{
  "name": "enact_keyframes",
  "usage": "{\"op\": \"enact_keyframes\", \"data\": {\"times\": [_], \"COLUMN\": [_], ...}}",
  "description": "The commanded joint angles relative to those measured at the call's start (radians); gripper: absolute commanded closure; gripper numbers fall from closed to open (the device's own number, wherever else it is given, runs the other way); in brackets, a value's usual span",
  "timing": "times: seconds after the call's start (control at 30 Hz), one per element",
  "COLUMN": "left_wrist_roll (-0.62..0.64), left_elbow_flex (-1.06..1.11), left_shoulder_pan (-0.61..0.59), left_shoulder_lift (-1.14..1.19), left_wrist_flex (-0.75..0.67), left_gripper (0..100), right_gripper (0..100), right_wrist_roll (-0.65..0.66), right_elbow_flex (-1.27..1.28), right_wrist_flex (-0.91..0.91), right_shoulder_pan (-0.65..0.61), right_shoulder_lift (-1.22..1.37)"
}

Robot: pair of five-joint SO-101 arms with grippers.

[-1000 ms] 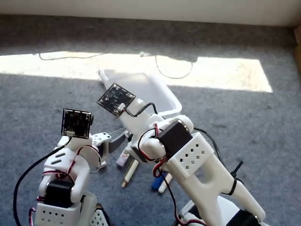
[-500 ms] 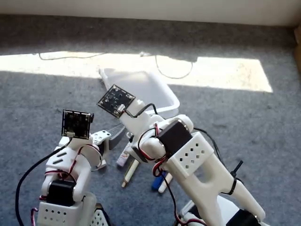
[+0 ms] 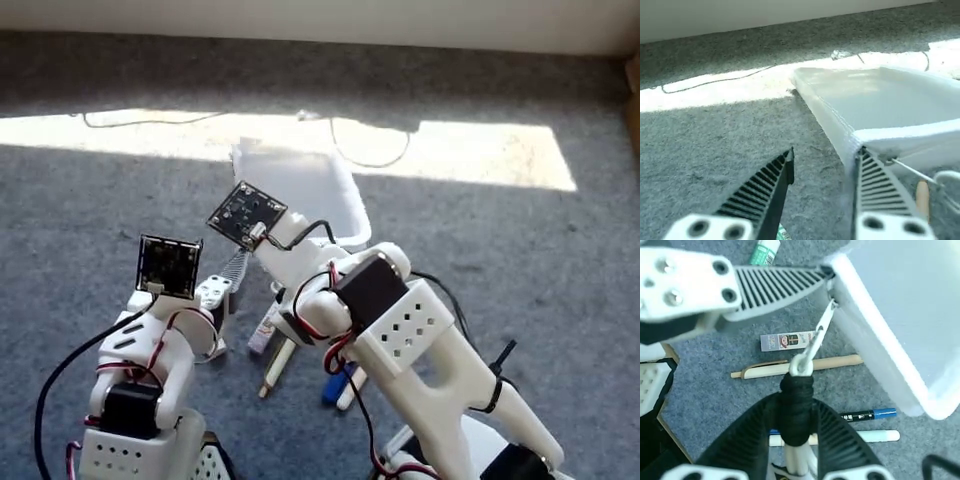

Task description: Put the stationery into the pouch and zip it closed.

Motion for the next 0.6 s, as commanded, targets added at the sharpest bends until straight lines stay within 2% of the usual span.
{"op": "enact_keyframes", "data": {"times": [0.0,0.27,0.57], "left_wrist_roll": [-0.011,-0.006,-0.006], "left_elbow_flex": [-0.018,-0.041,-0.045], "left_shoulder_pan": [-0.071,-0.113,-0.127], "left_shoulder_lift": [0.001,0.001,0.001], "left_wrist_flex": [-0.025,-0.021,-0.021], "left_gripper": [88,94,99], "right_gripper": [99.4,99.4,99.4], "right_wrist_roll": [0.014,0.014,0.038], "right_elbow_flex": [-0.005,-0.012,-0.010], "right_wrist_flex": [0.027,0.027,0.091], "right_shoulder_pan": [0.059,0.170,0.271], "right_shoulder_lift": [-0.053,-0.056,-0.226]}}
